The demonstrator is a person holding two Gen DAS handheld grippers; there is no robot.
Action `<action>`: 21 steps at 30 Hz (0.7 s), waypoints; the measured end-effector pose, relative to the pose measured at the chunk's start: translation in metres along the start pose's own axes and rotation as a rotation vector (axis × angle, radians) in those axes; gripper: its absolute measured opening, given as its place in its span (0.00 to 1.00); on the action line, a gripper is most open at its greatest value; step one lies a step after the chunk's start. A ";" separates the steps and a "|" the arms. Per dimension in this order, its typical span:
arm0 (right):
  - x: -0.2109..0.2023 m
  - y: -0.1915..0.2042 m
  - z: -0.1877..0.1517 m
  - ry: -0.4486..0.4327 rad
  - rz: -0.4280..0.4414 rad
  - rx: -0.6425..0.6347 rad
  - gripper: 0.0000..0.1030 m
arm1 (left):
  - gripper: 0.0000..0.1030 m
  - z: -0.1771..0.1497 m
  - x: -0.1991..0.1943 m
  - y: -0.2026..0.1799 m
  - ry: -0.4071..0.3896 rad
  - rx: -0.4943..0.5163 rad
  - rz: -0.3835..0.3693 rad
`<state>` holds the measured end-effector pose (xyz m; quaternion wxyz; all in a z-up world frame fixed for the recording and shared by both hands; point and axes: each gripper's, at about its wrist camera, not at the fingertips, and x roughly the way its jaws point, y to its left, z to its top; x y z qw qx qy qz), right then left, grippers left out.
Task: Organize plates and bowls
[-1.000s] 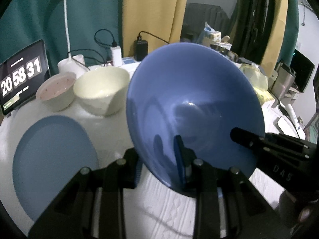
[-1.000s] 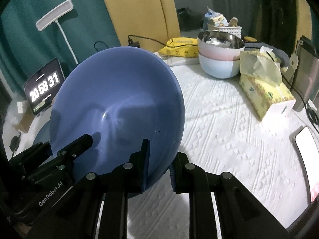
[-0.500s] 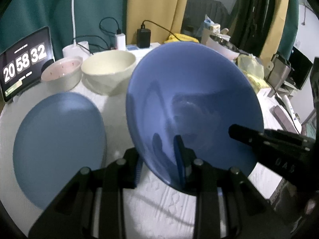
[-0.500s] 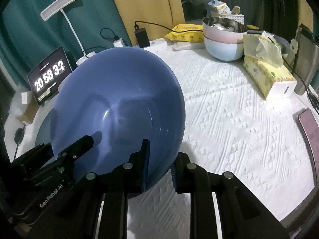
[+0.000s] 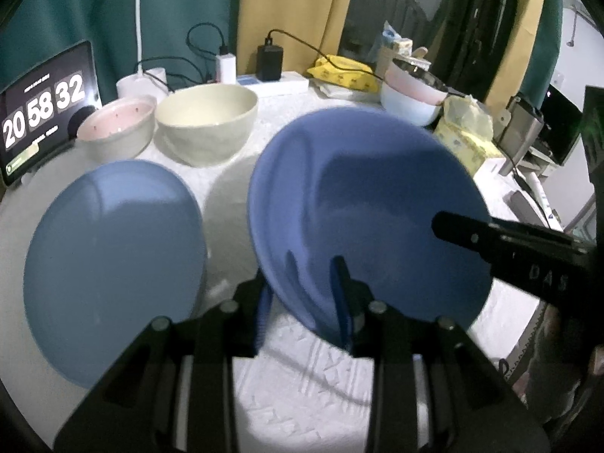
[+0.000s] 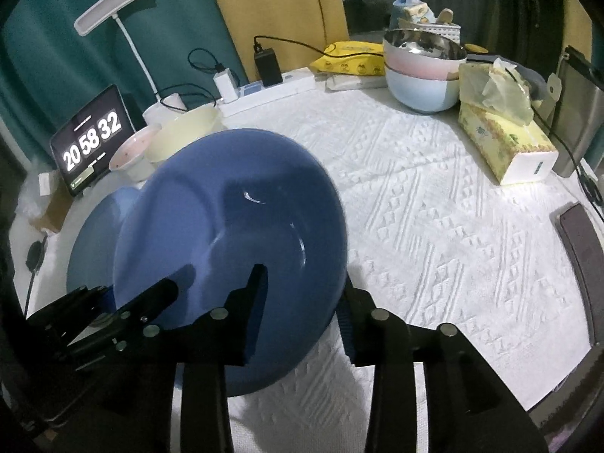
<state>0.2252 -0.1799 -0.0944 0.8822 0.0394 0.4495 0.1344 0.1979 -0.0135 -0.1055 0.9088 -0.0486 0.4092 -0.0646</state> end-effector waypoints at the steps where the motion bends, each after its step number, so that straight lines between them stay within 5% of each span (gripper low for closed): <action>1: -0.002 -0.001 0.002 -0.008 -0.003 -0.001 0.36 | 0.32 0.001 -0.003 0.000 -0.008 0.002 0.002; 7: -0.010 -0.006 0.017 -0.046 -0.030 0.006 0.36 | 0.43 0.011 -0.018 0.011 -0.062 -0.015 0.012; 21: -0.014 0.019 0.044 -0.088 -0.024 -0.059 0.36 | 0.44 0.033 -0.038 0.040 -0.141 -0.060 0.056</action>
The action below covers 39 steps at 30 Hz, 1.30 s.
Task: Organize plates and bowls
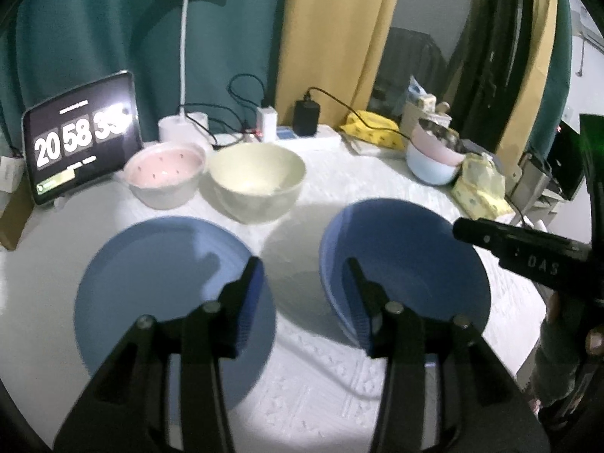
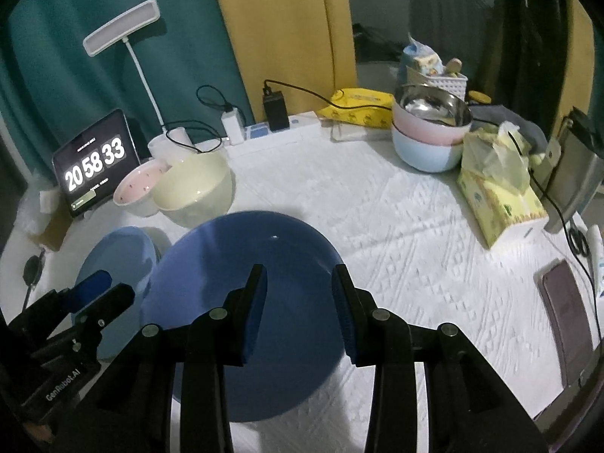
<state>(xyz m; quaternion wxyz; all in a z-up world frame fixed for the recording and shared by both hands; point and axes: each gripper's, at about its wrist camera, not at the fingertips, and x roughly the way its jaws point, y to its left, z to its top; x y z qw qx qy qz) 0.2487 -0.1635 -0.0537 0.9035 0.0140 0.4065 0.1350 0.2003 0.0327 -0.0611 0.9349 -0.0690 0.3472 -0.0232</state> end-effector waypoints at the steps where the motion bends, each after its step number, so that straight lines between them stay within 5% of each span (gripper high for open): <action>1: 0.000 0.002 0.002 -0.002 0.000 -0.005 0.36 | 0.44 0.001 0.000 0.001 -0.003 -0.002 0.004; 39: 0.033 0.073 0.068 -0.013 0.009 -0.173 0.36 | 0.44 0.064 0.013 0.057 -0.085 -0.040 0.076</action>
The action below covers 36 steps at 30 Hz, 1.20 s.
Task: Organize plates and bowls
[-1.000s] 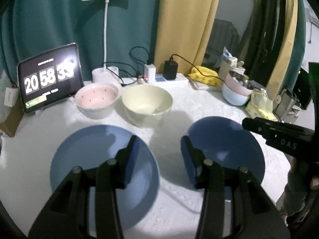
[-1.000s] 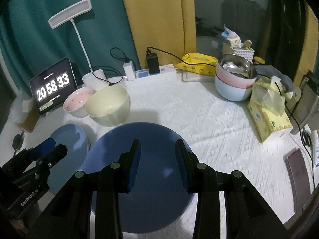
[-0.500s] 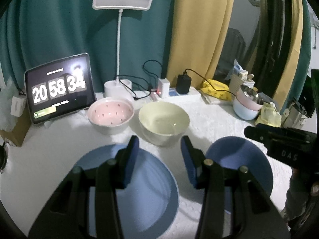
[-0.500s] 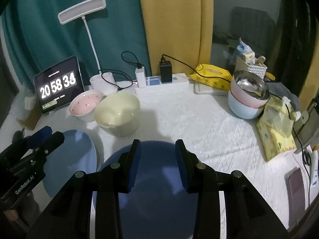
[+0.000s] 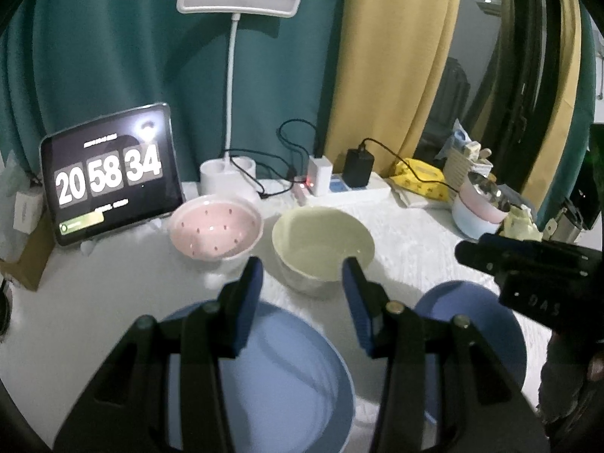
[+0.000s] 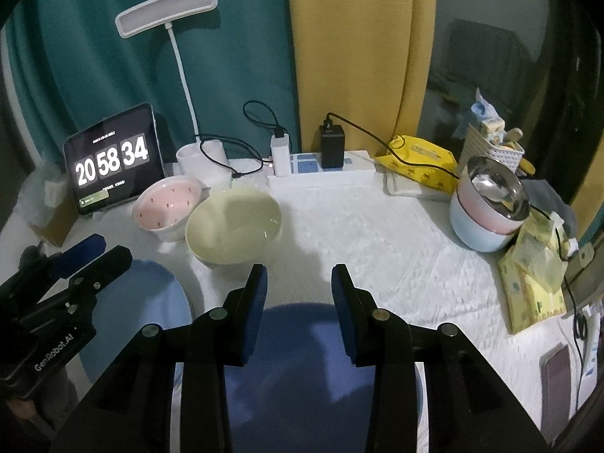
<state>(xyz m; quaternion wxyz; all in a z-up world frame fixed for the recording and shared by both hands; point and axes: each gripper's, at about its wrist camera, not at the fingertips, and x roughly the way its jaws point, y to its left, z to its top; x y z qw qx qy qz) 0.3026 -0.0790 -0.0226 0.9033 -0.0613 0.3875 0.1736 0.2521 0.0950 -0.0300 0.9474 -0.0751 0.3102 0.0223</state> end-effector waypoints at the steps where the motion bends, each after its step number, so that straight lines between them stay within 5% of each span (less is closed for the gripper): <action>1: 0.001 0.001 0.002 0.000 0.000 -0.005 0.36 | 0.44 0.002 0.001 -0.001 0.000 0.002 -0.002; 15: 0.038 0.005 0.034 0.020 0.028 -0.002 0.36 | 0.44 0.017 0.046 0.001 0.066 -0.002 0.031; 25: 0.106 -0.023 0.037 0.152 0.070 0.128 0.36 | 0.44 0.011 0.093 0.001 0.155 -0.018 0.086; 36: 0.136 -0.031 0.031 0.215 0.125 0.170 0.36 | 0.44 0.005 0.120 0.004 0.220 -0.034 0.084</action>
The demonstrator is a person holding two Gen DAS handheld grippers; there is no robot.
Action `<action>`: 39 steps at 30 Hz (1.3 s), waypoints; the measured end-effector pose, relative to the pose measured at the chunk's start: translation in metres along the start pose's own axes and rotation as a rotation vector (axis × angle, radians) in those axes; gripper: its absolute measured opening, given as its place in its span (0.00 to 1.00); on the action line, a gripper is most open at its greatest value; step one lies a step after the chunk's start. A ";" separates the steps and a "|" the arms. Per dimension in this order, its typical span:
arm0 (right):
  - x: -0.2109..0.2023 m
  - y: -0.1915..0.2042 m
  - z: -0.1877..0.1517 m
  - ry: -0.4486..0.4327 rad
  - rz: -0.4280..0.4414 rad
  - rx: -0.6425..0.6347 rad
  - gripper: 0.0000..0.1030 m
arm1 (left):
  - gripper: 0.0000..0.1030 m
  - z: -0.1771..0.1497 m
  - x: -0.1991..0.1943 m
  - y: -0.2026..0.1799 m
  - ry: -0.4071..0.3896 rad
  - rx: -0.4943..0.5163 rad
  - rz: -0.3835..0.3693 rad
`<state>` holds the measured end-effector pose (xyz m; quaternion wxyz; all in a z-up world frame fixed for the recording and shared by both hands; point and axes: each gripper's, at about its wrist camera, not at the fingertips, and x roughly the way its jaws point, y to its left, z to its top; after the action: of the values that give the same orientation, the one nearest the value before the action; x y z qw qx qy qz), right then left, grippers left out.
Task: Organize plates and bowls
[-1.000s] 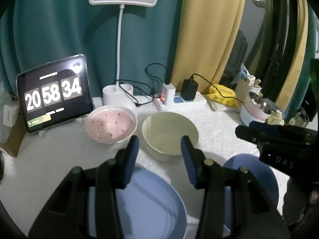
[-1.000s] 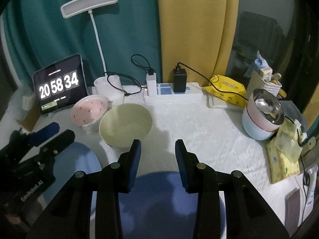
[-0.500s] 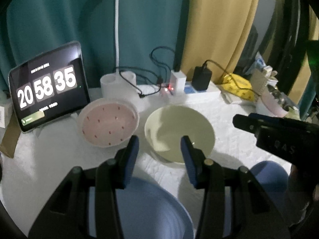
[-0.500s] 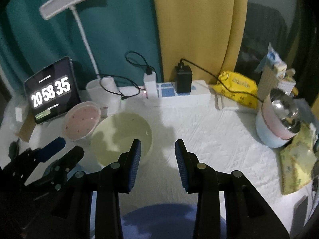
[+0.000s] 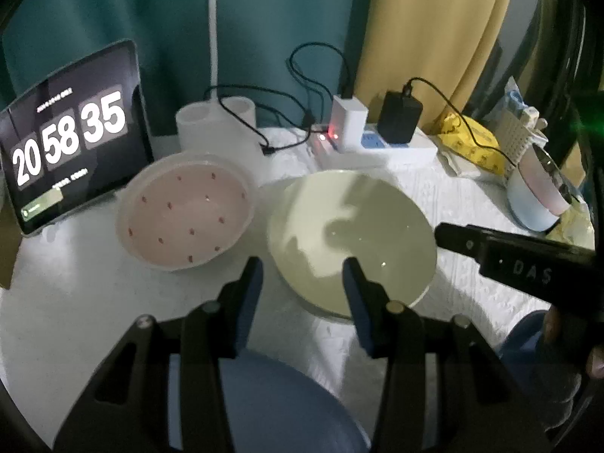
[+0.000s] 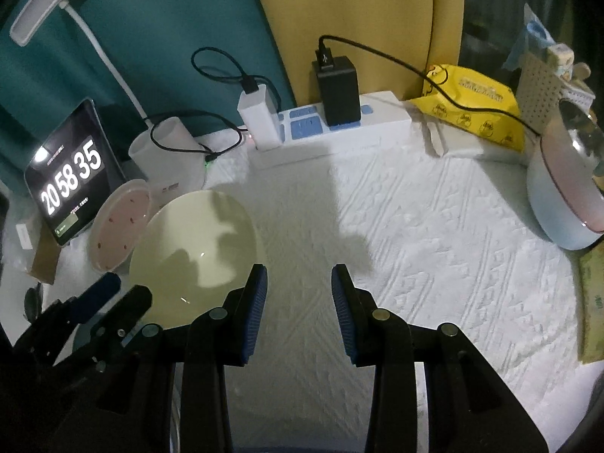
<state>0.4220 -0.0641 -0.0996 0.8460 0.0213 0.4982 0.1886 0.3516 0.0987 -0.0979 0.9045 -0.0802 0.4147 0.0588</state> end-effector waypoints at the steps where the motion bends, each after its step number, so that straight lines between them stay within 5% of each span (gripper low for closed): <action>1: 0.002 0.000 0.000 0.004 0.003 0.003 0.36 | 0.44 0.000 0.002 0.000 0.006 0.000 0.001; 12: -0.003 0.010 0.008 -0.009 0.071 -0.007 0.36 | 0.44 0.004 0.018 0.001 0.050 -0.007 0.013; 24: 0.023 0.026 0.005 0.055 0.017 -0.061 0.36 | 0.43 0.005 0.028 -0.001 0.055 0.002 -0.001; 31: 0.029 0.033 0.003 0.055 0.029 -0.091 0.22 | 0.34 0.005 0.028 0.000 0.033 0.019 -0.009; 39: 0.023 0.036 0.003 0.032 -0.017 -0.125 0.18 | 0.32 0.000 0.022 -0.001 0.022 0.027 -0.016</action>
<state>0.4233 -0.0223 -0.1093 0.8392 -0.0390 0.4991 0.2126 0.3666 0.0990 -0.1147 0.9014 -0.0721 0.4246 0.0452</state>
